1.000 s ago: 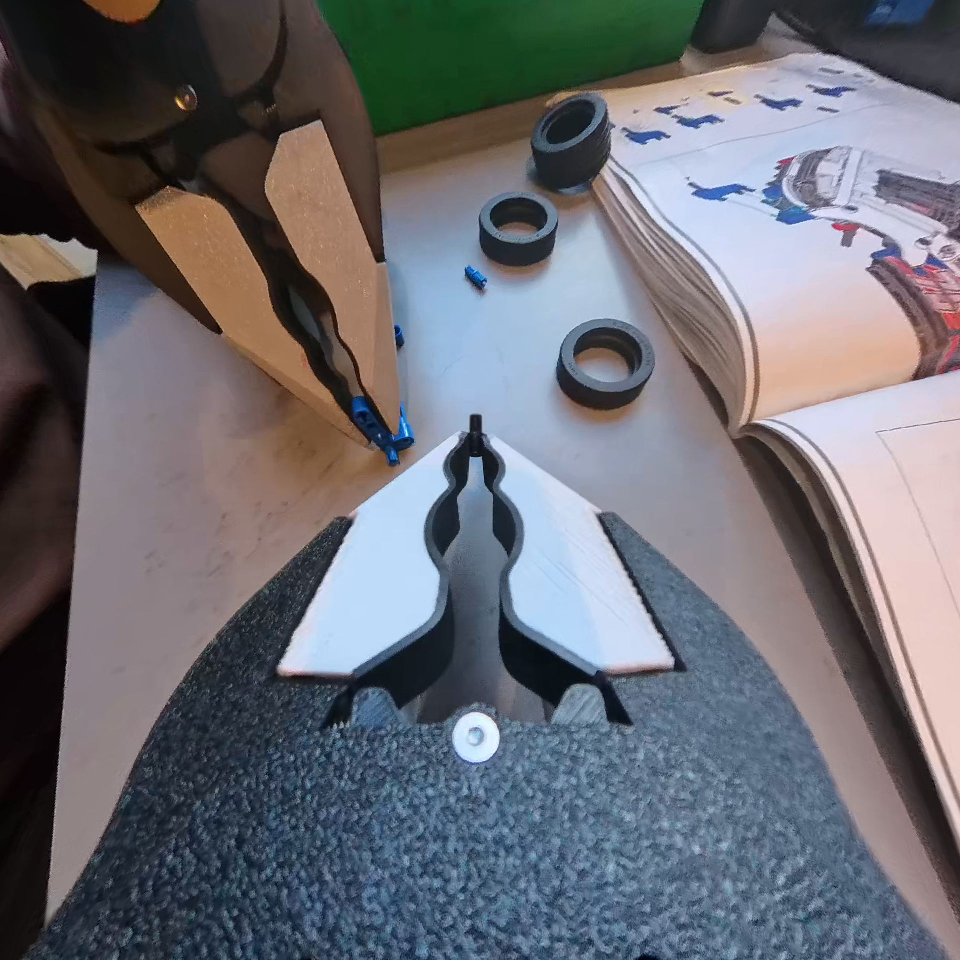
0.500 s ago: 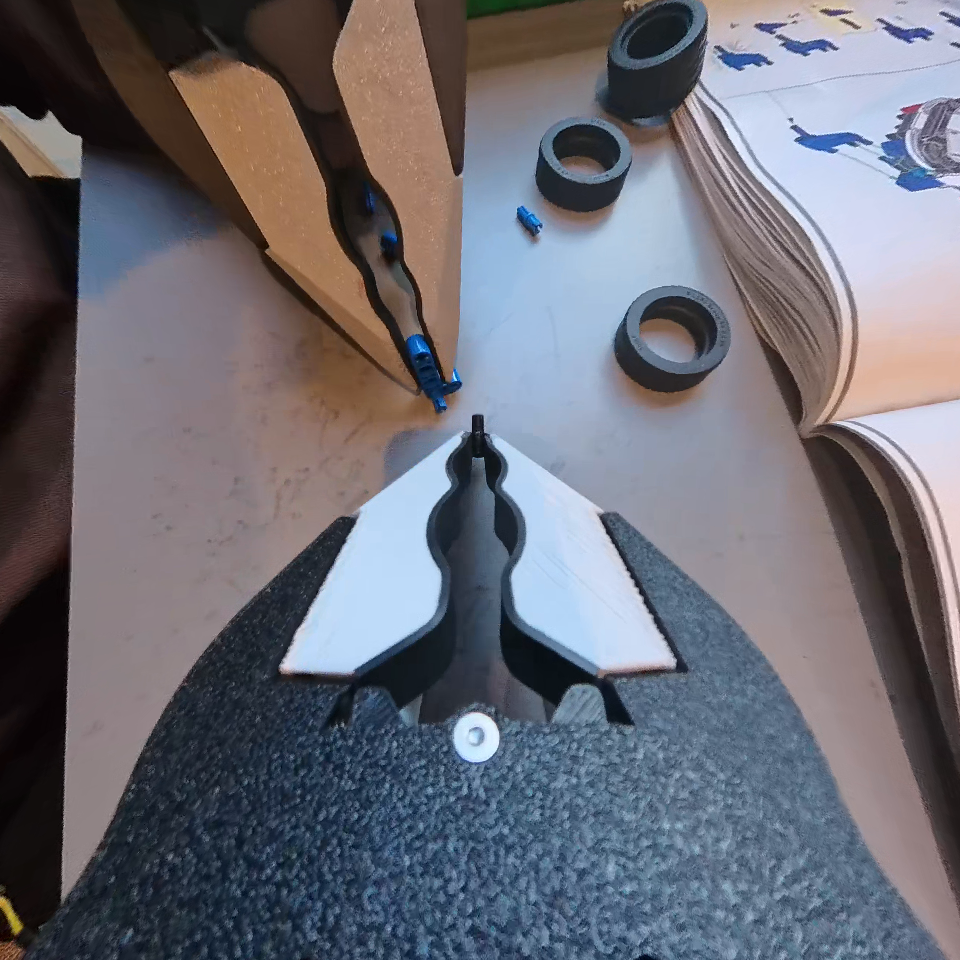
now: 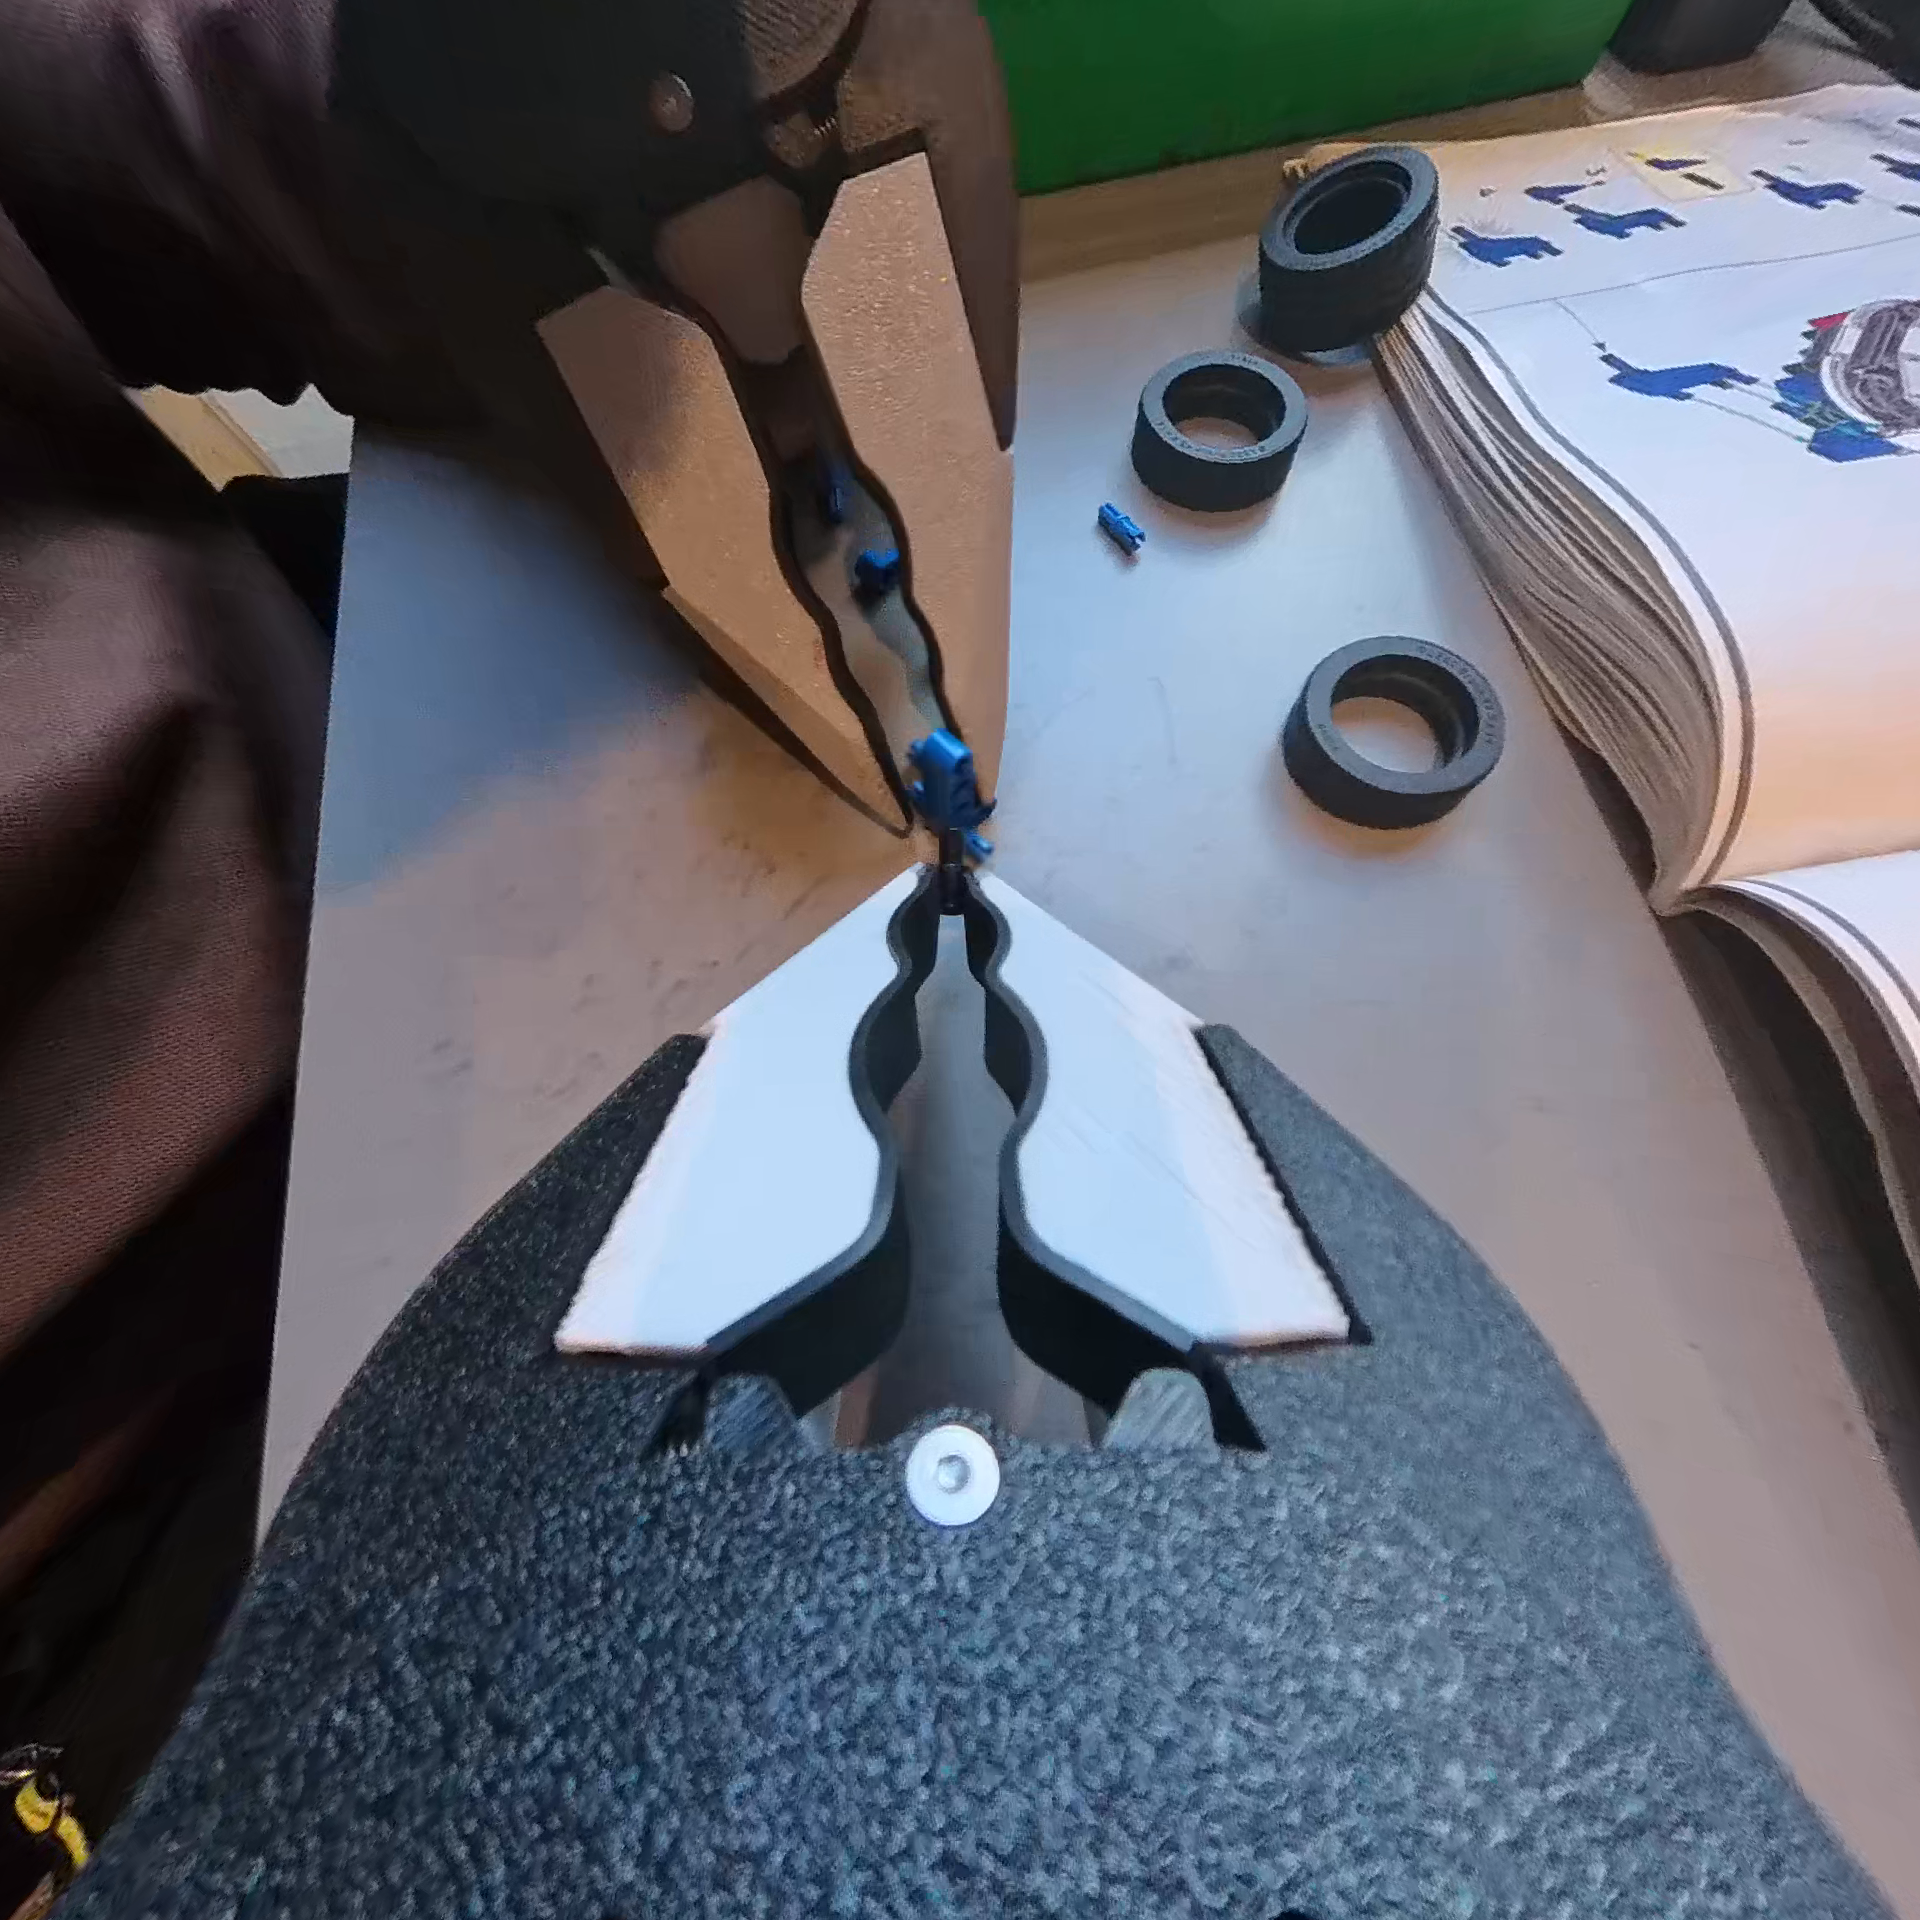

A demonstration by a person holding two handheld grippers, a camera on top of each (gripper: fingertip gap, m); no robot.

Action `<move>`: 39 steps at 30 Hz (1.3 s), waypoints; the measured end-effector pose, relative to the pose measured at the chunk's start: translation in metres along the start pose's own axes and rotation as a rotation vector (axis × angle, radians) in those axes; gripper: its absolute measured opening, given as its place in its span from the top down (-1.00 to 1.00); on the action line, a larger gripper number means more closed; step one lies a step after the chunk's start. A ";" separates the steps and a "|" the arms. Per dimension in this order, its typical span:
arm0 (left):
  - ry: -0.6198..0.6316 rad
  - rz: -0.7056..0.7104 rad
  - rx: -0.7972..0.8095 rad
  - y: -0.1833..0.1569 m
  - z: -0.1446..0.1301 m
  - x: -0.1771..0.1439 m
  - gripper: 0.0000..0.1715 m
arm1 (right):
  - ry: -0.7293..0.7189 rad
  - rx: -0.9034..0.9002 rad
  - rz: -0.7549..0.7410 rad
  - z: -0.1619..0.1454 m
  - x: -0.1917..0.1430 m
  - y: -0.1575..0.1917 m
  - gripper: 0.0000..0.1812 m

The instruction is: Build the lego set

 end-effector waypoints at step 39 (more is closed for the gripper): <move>-0.096 0.006 -0.072 0.001 0.004 -0.021 0.79 | -0.048 -0.007 0.061 -0.002 -0.009 0.005 0.95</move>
Point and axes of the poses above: each gripper's, where its closed fingertips meet, x out along the fingers, z out of its top, y = z × x across the jaws, the point moved 9 cm from there along -x, back along the fingers, and after that the axes turned 12 degrees about z, right-handed, at the moved point
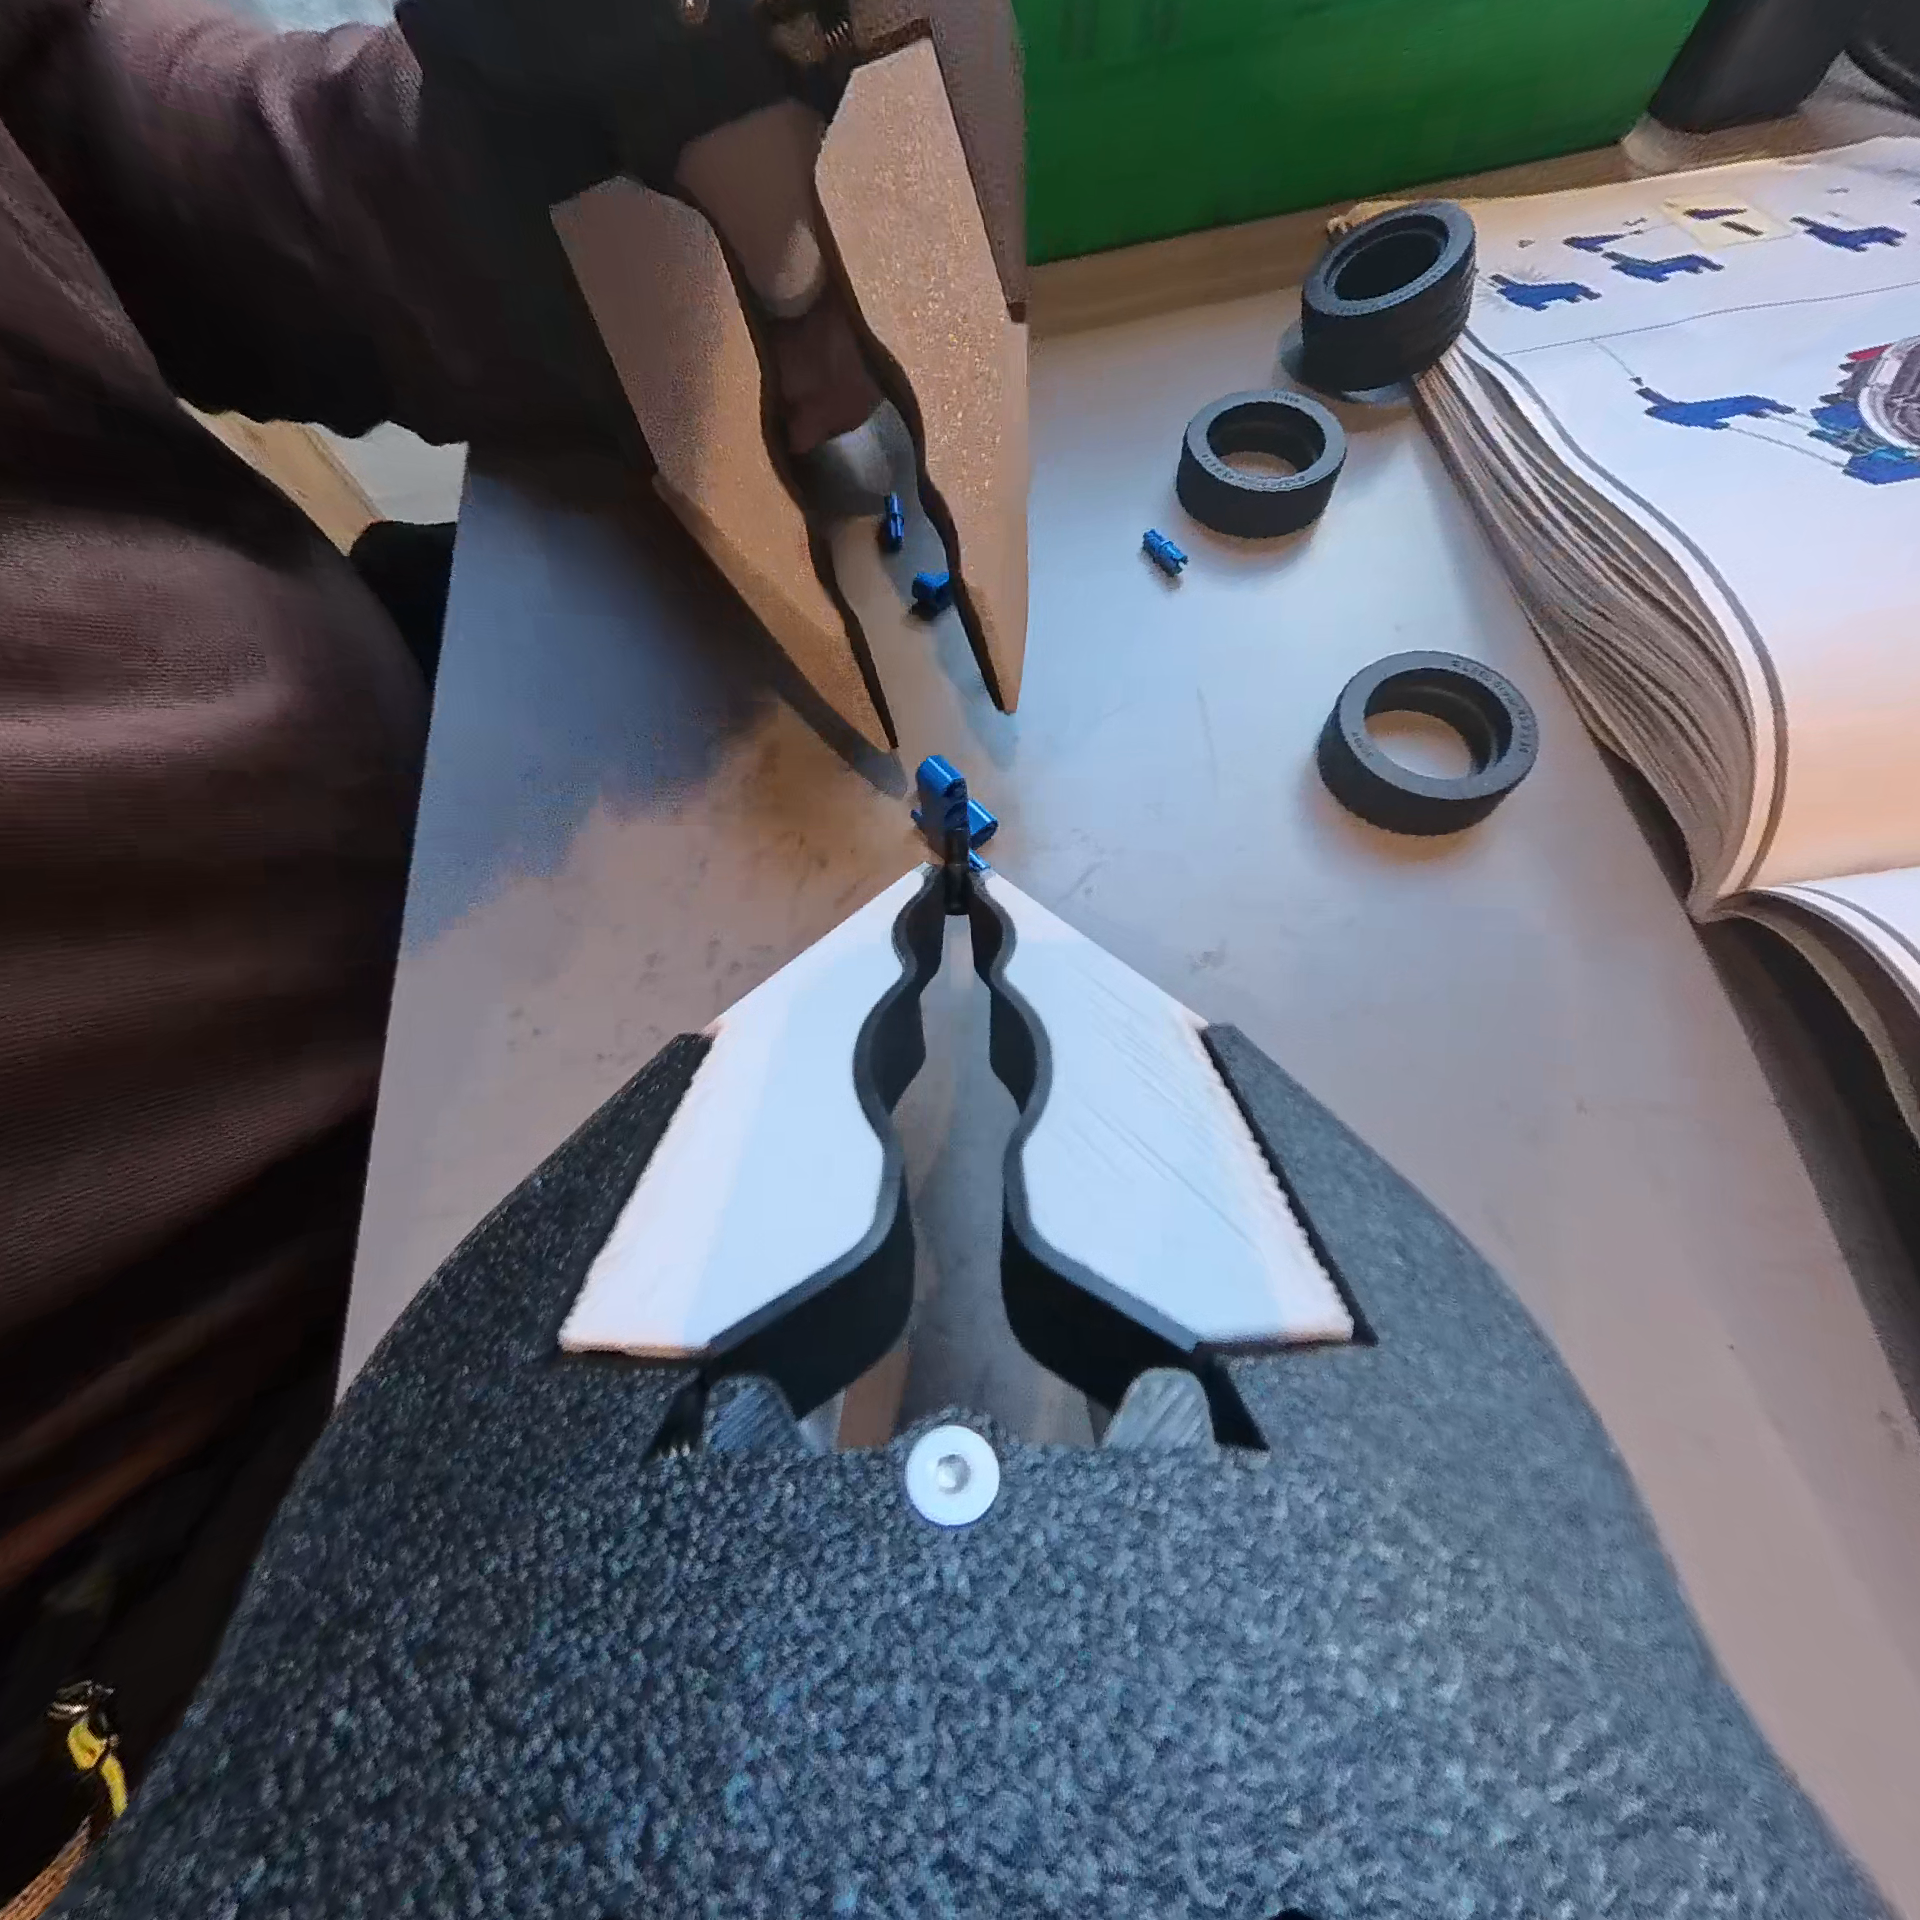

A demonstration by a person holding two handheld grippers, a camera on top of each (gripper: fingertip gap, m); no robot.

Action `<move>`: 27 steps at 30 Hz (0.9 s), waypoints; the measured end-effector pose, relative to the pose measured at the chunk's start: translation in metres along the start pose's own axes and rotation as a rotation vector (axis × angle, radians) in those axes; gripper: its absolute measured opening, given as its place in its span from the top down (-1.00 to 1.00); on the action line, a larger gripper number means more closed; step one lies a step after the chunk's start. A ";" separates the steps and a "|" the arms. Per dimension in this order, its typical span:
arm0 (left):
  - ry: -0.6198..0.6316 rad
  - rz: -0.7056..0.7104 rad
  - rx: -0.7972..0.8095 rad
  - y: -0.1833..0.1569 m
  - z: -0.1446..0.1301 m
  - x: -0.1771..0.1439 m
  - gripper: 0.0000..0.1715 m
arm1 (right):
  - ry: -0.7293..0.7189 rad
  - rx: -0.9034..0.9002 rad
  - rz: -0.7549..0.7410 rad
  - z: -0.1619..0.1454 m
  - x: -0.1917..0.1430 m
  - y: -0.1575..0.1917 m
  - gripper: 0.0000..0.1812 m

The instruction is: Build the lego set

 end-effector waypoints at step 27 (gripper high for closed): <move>0.133 -0.156 0.119 -0.008 0.002 0.019 0.86 | 0.069 -0.024 -0.034 0.003 0.019 0.014 0.95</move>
Point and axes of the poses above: each gripper's, where its closed fingertips meet, x out along the fingers, z out of its top, y = z × x across the jaws, the point moved 9 cm from there along -x, back along the fingers, and after that the axes turned 12 degrees about z, right-handed, at the moved point
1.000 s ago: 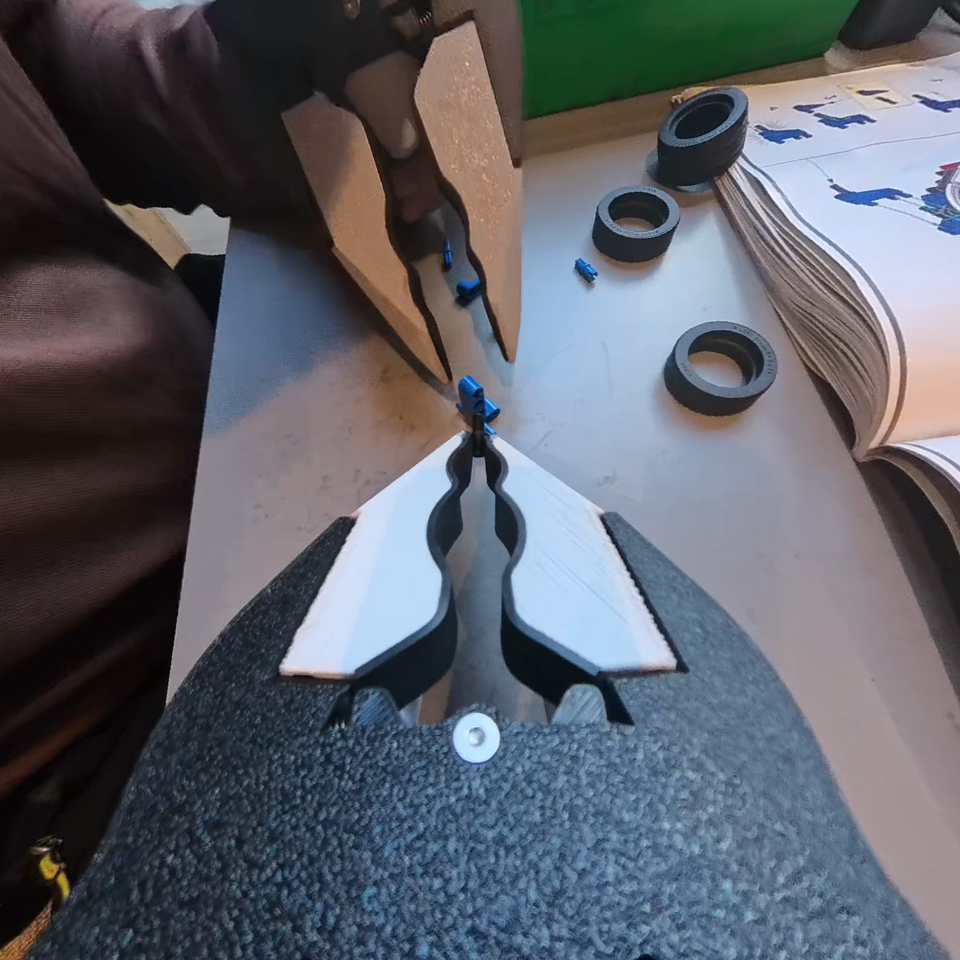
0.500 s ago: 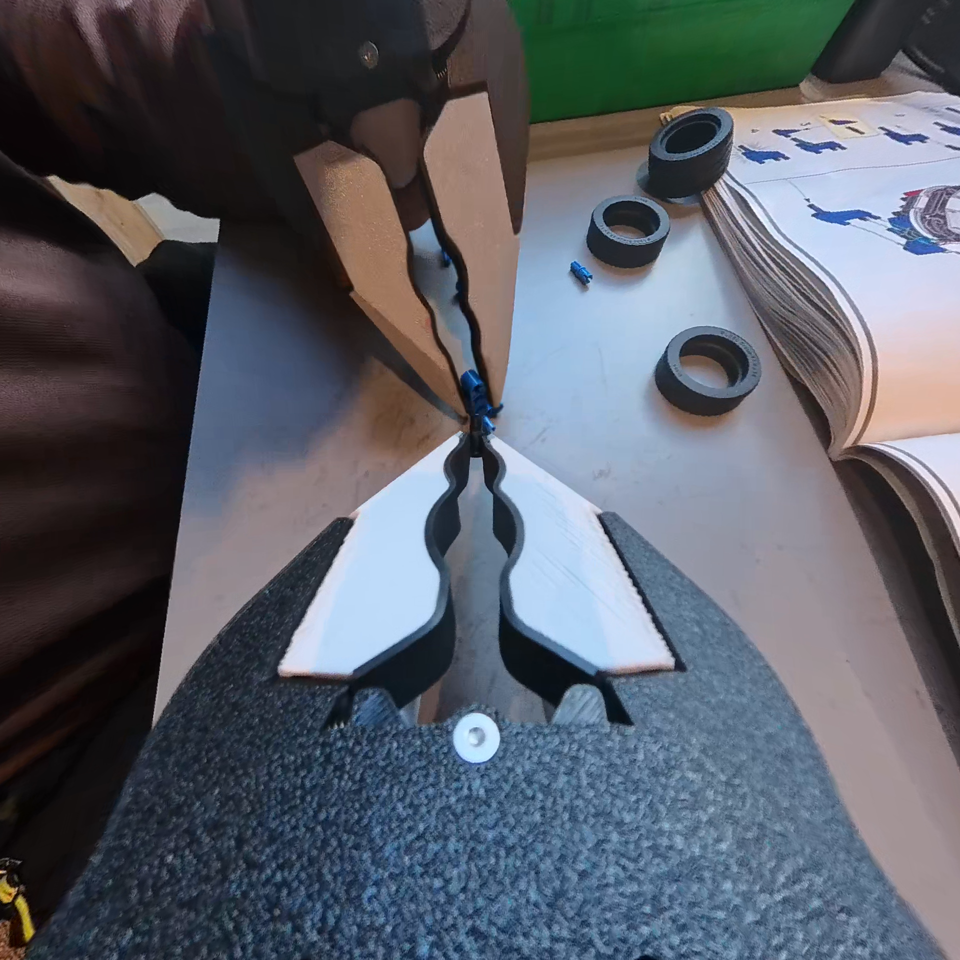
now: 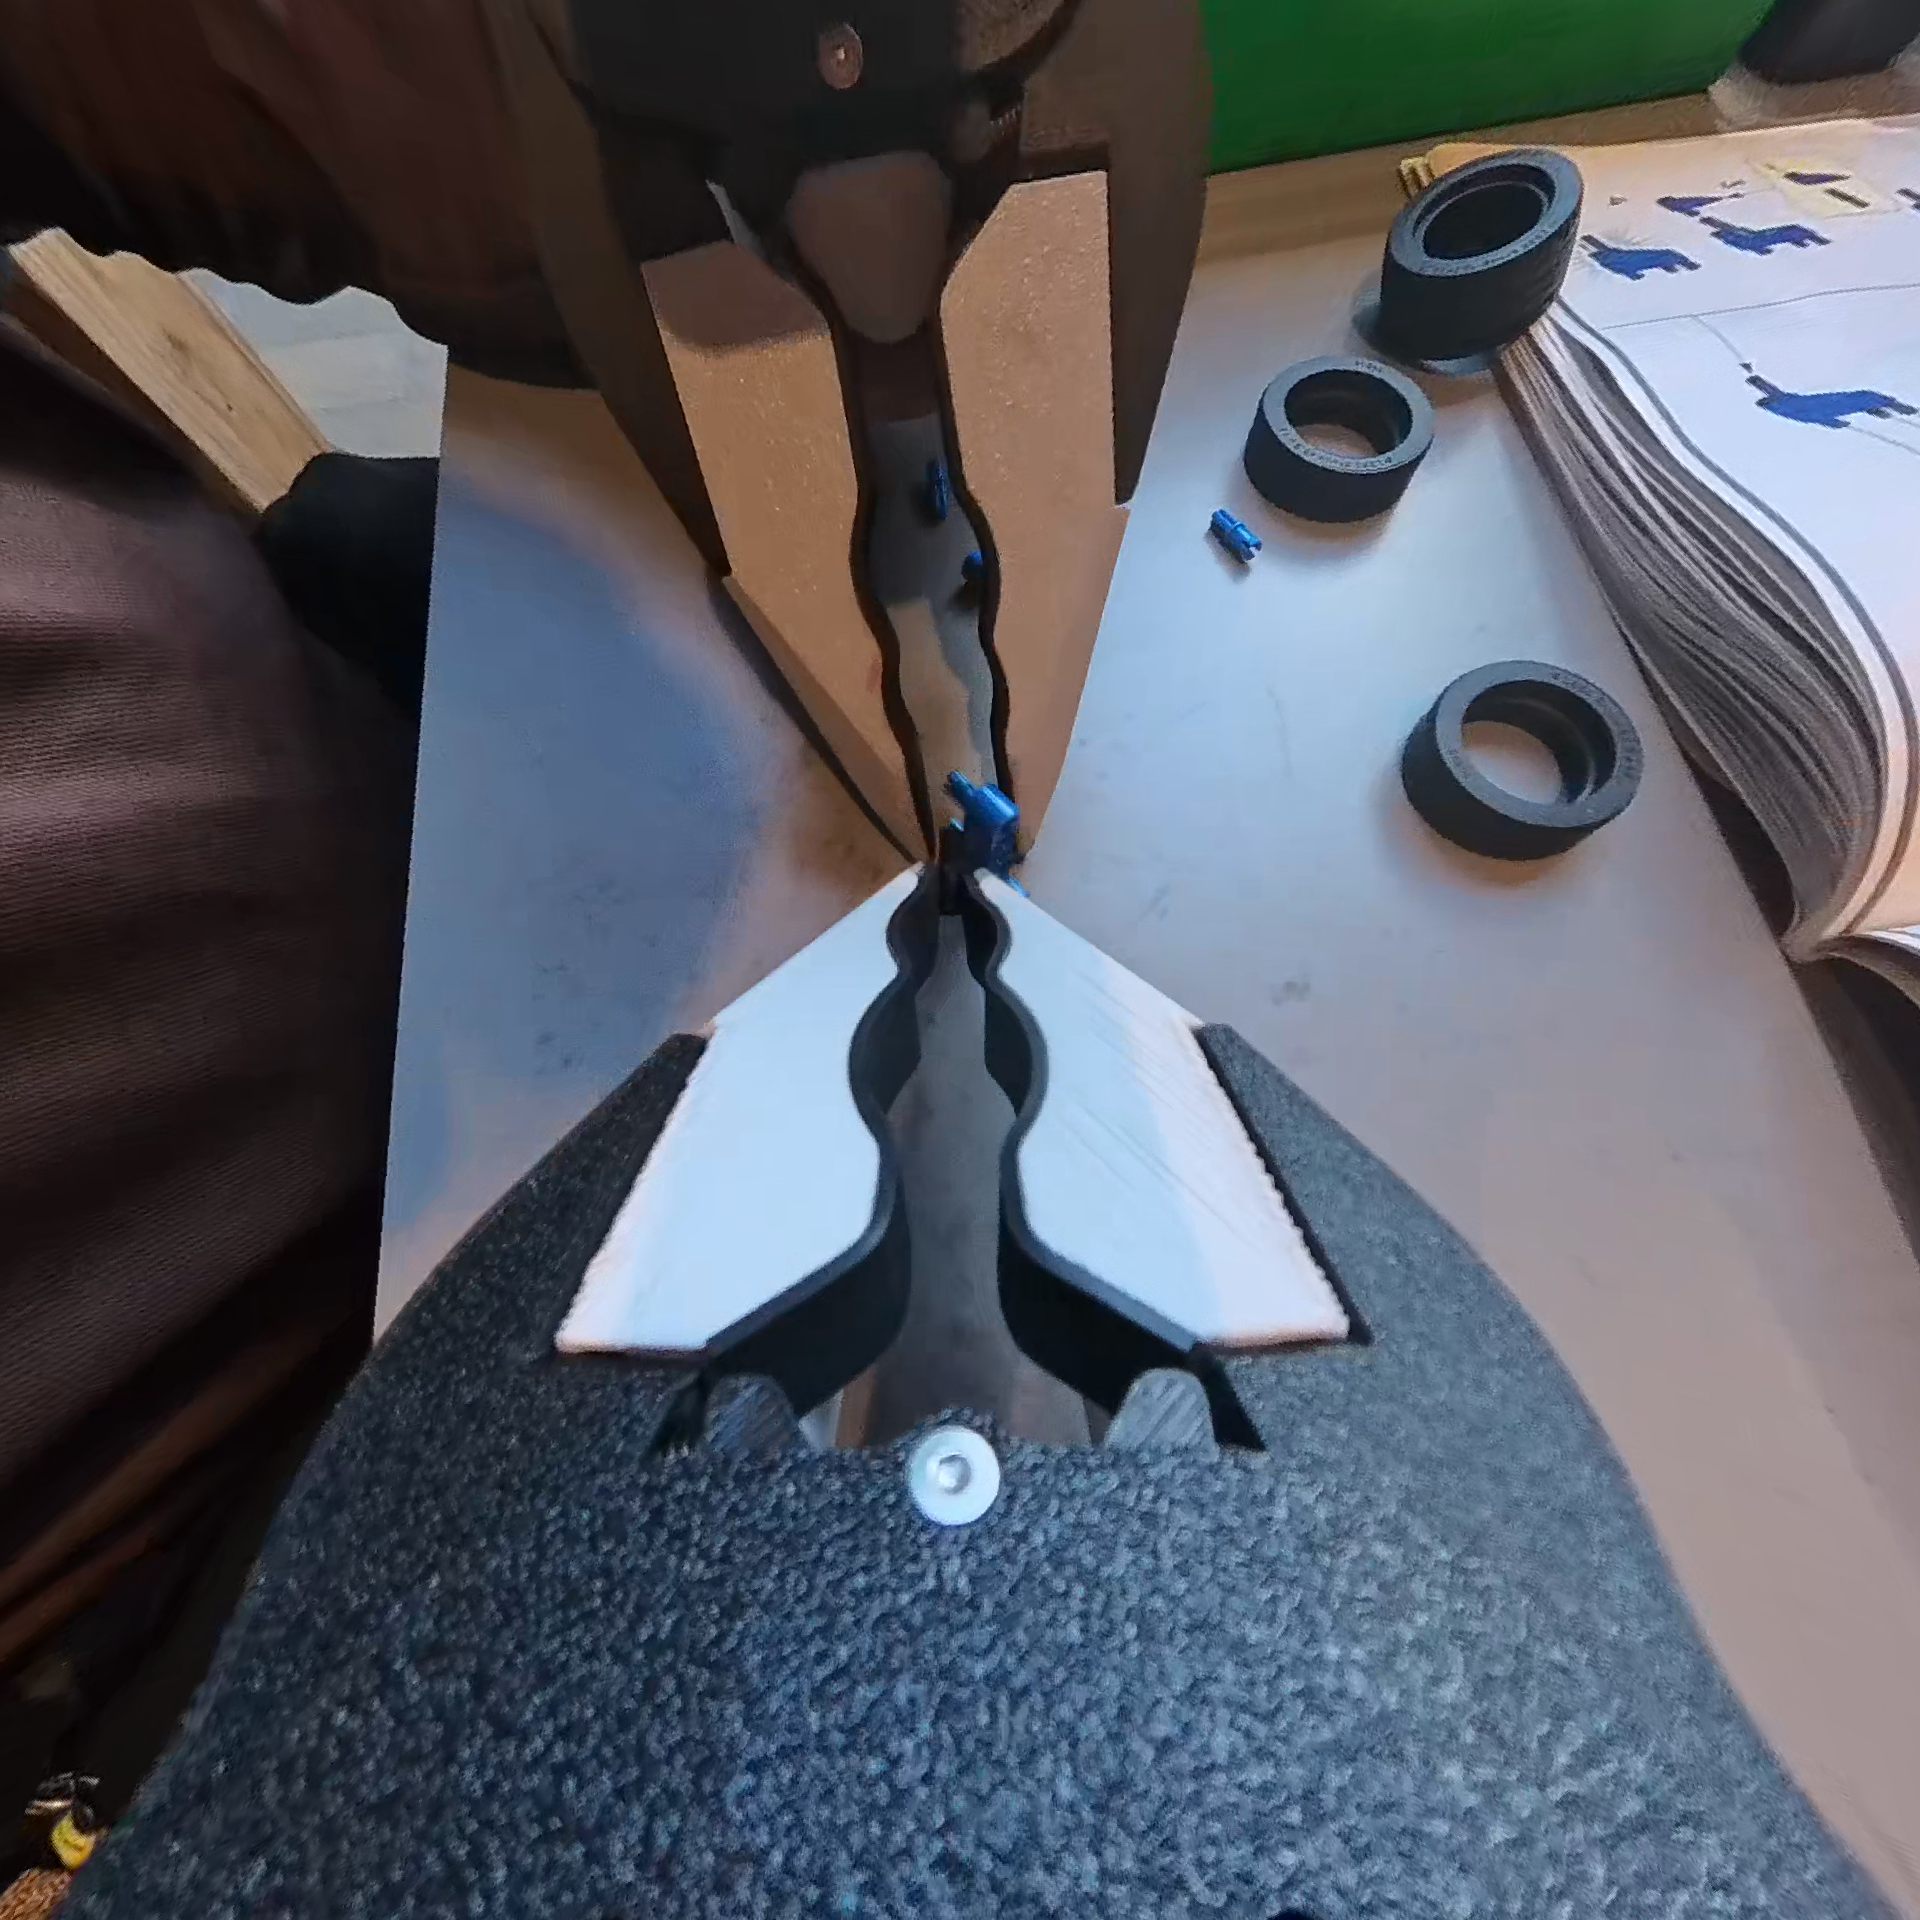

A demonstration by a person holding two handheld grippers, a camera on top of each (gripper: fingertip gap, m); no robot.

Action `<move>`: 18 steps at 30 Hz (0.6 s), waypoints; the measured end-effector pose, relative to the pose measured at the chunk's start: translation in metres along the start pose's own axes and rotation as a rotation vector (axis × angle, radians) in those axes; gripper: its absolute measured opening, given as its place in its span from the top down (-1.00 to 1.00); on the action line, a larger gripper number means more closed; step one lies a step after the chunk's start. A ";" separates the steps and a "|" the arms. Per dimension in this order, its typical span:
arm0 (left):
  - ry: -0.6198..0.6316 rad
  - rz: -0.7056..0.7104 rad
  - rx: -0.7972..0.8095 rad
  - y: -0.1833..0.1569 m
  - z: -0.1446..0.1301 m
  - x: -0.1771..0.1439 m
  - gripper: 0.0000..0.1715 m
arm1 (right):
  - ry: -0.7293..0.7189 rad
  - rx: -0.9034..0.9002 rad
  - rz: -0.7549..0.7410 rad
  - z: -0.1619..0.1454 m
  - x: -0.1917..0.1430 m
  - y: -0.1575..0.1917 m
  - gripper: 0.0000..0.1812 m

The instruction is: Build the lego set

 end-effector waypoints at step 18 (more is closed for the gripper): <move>0.012 0.046 -0.073 -0.002 0.004 -0.002 0.92 | 0.047 0.025 -0.025 -0.002 0.003 -0.007 0.95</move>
Point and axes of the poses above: each gripper's, where its closed fingertips meet, x out along the fingers, z out of its top, y = z × x across the jaws, the point moved 9 cm from there along -x, back along the fingers, and after that the axes turned 12 degrees about z, right-handed, at the moved point
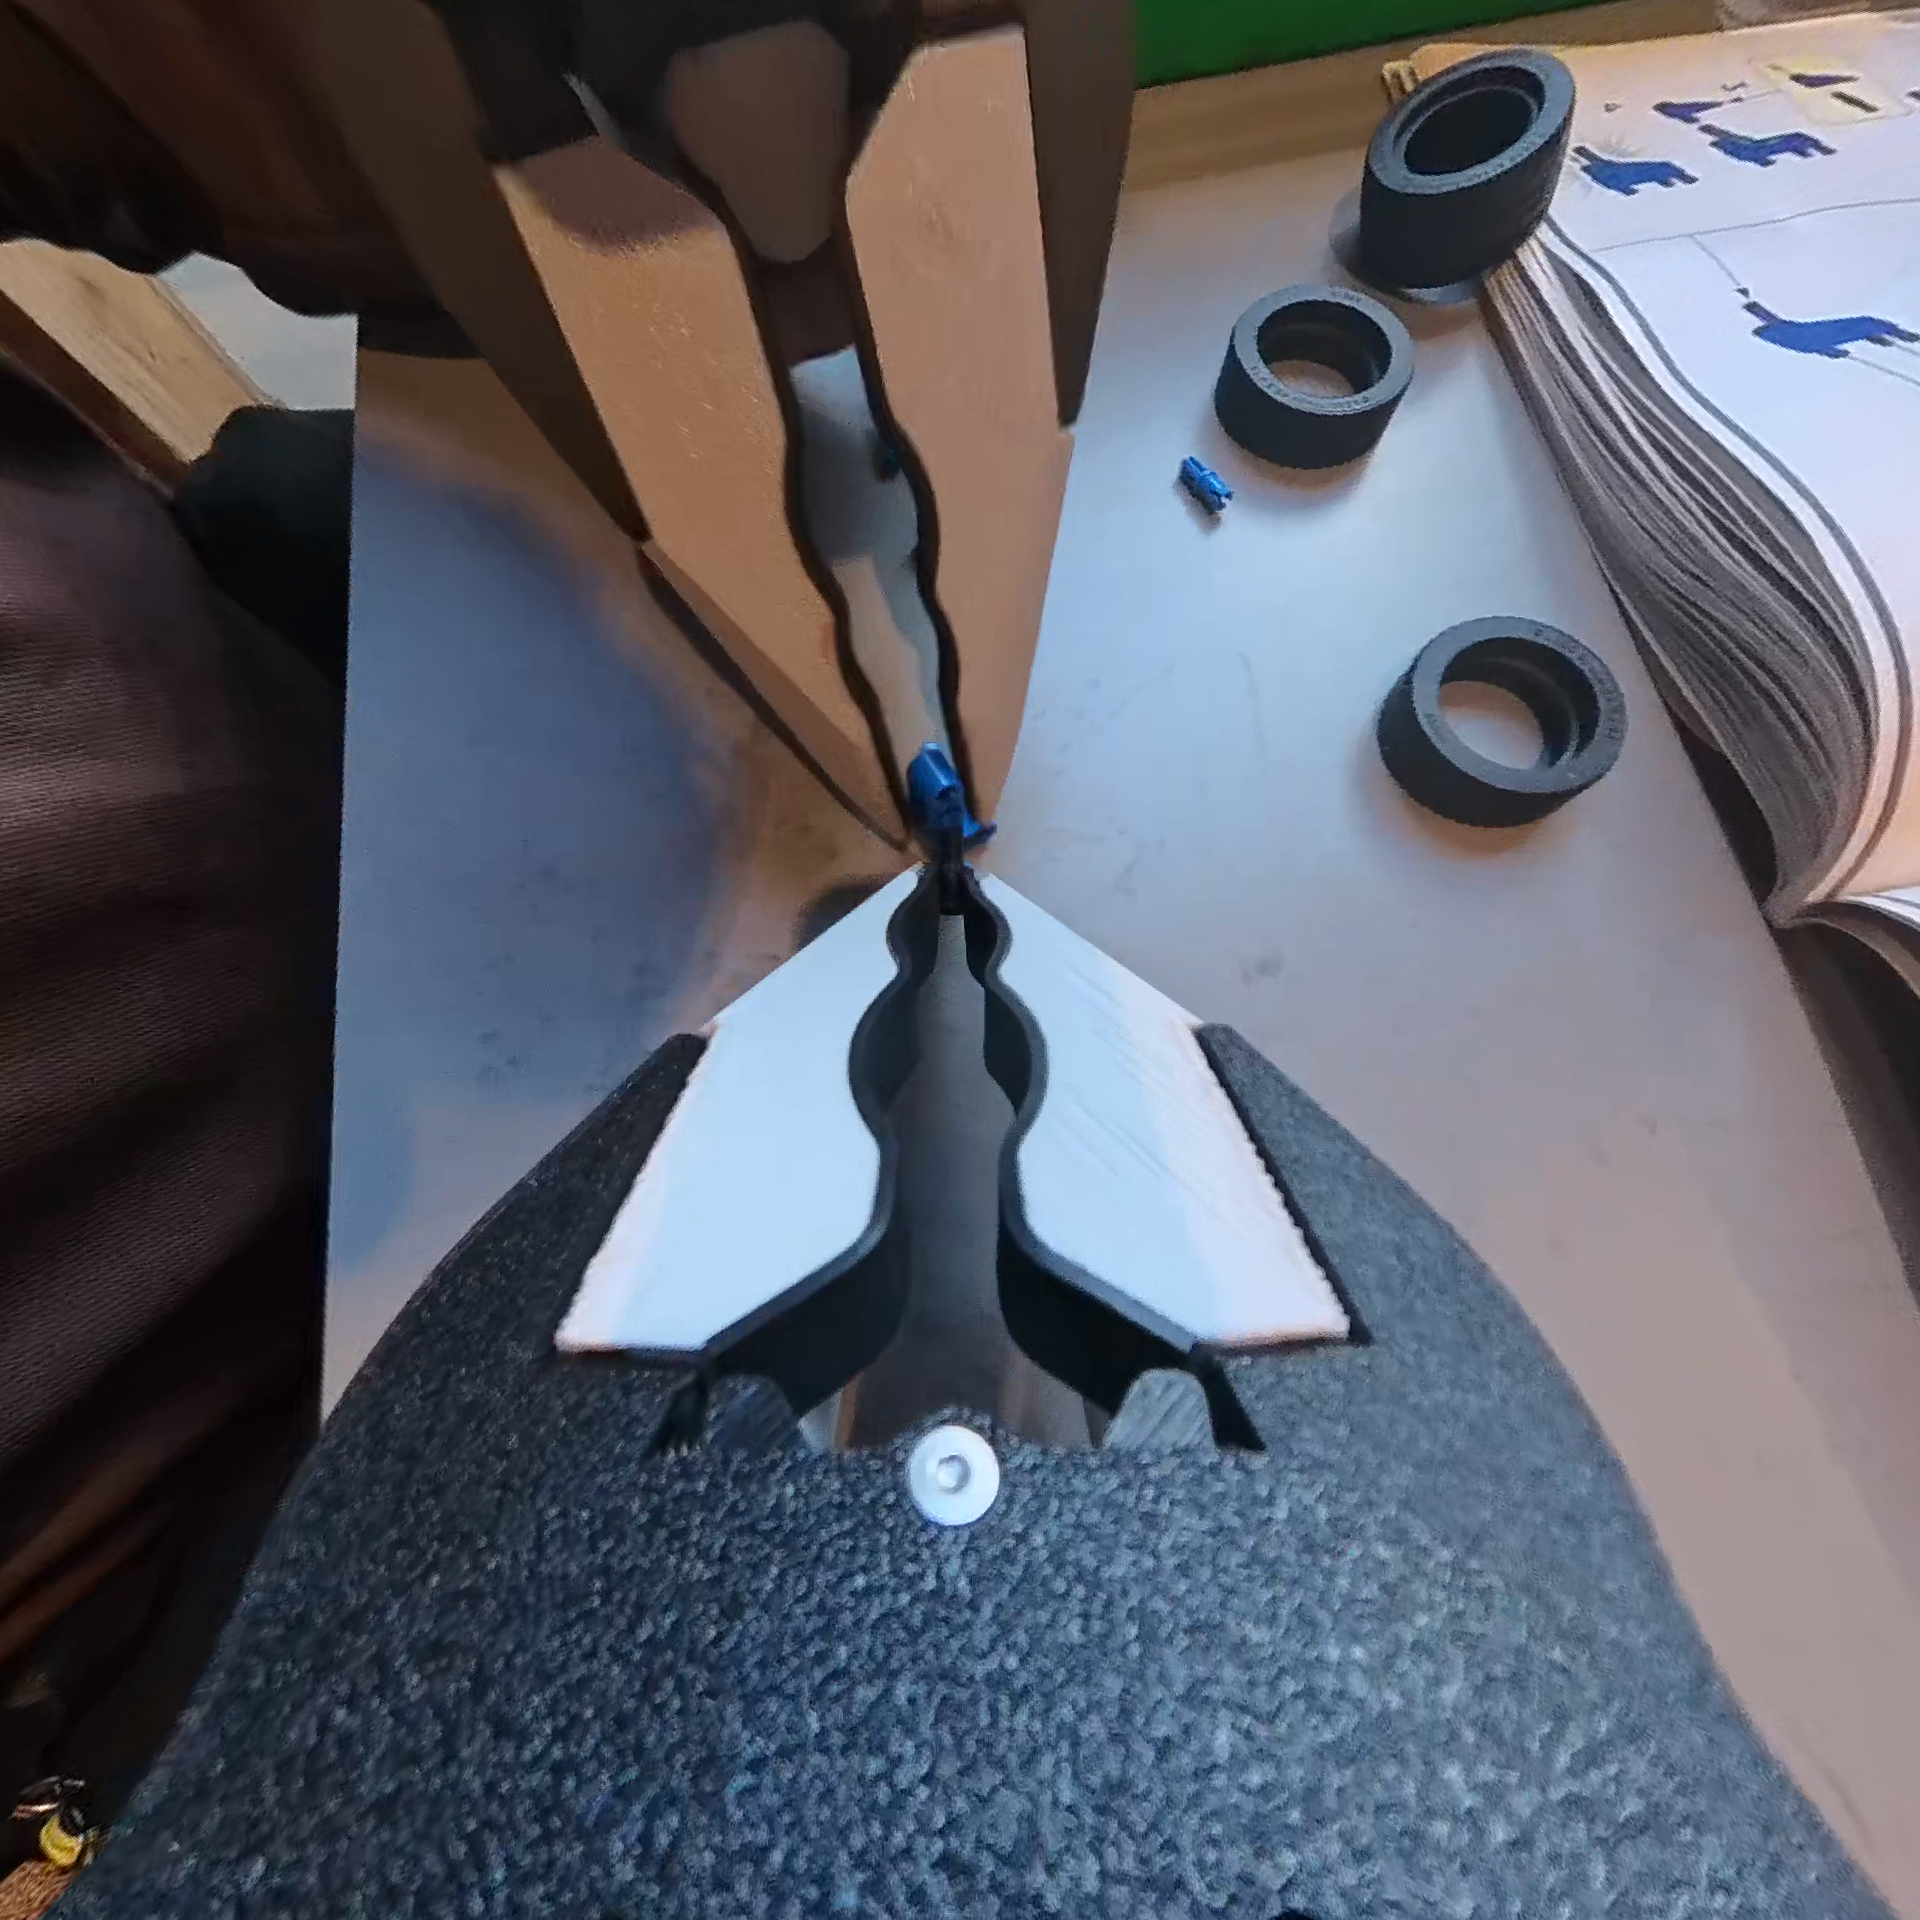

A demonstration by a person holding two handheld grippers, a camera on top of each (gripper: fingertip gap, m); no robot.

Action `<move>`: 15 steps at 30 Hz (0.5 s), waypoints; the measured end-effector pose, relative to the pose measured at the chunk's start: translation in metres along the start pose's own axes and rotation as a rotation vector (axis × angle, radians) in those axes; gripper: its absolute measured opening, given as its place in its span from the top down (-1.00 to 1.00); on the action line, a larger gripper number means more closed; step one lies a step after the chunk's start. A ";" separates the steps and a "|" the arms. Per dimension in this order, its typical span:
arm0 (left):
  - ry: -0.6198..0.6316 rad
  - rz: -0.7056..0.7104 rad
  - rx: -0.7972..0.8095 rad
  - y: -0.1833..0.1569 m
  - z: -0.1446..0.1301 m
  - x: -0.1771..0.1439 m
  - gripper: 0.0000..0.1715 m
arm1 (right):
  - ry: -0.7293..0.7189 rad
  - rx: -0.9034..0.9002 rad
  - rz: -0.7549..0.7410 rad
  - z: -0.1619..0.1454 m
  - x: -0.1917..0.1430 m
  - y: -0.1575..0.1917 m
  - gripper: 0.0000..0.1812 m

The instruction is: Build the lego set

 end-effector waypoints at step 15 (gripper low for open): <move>-0.023 -0.064 0.051 0.002 -0.004 0.000 0.95 | -0.035 0.011 0.037 0.003 0.000 0.004 0.95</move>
Point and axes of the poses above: each gripper's, where its closed fingertips meet, x out along the fingers, z out of its top, y = z × x across the jaws, the point moved 9 cm from there along -x, back along the fingers, and after that the axes turned 12 degrees about z, right-handed, at the moved point
